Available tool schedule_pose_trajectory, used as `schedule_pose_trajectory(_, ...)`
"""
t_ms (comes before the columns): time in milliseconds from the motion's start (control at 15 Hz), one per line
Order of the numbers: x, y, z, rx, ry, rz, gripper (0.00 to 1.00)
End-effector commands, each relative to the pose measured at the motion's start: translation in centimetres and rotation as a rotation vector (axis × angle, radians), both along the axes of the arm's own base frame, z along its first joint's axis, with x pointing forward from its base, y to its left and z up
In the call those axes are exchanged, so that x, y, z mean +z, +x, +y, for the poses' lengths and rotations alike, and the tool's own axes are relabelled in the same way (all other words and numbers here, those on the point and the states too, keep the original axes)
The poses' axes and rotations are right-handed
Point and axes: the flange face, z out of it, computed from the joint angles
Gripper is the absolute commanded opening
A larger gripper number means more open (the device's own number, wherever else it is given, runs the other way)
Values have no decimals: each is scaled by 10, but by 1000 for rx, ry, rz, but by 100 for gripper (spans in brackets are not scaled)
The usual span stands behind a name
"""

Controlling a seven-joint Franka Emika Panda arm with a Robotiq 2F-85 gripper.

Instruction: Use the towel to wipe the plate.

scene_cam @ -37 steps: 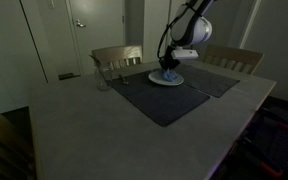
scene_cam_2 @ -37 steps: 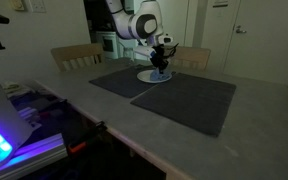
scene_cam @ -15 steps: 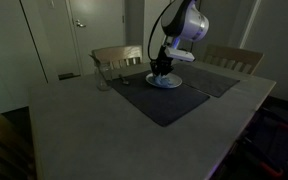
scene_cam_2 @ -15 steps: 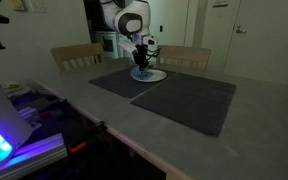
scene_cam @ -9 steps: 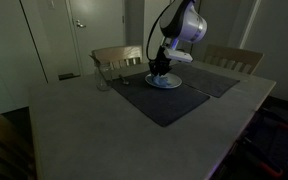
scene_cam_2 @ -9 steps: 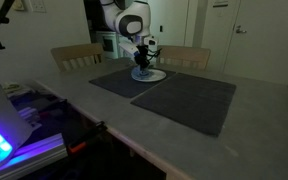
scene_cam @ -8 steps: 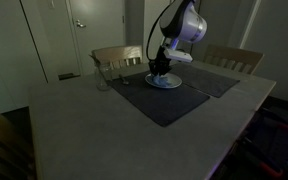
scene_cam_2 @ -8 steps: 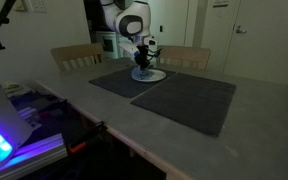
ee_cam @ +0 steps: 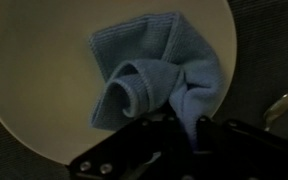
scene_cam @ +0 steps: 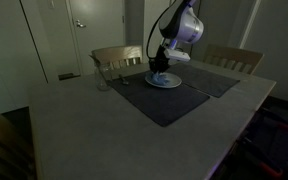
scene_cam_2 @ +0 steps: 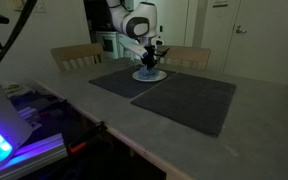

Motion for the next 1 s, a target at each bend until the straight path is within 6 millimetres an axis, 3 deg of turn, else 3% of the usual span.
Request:
schedule_pose_trajectory(0,-8,13,-22,43,-44,-8,2)
schedule_pose_trajectory(467,2,12,-63,75,-184,119,2)
schedule_pose_trajectory(667,2,5,-56,64,-82,191,2)
schedule_pose_trajectory(933,-7,-9,-33,64,6,283,2)
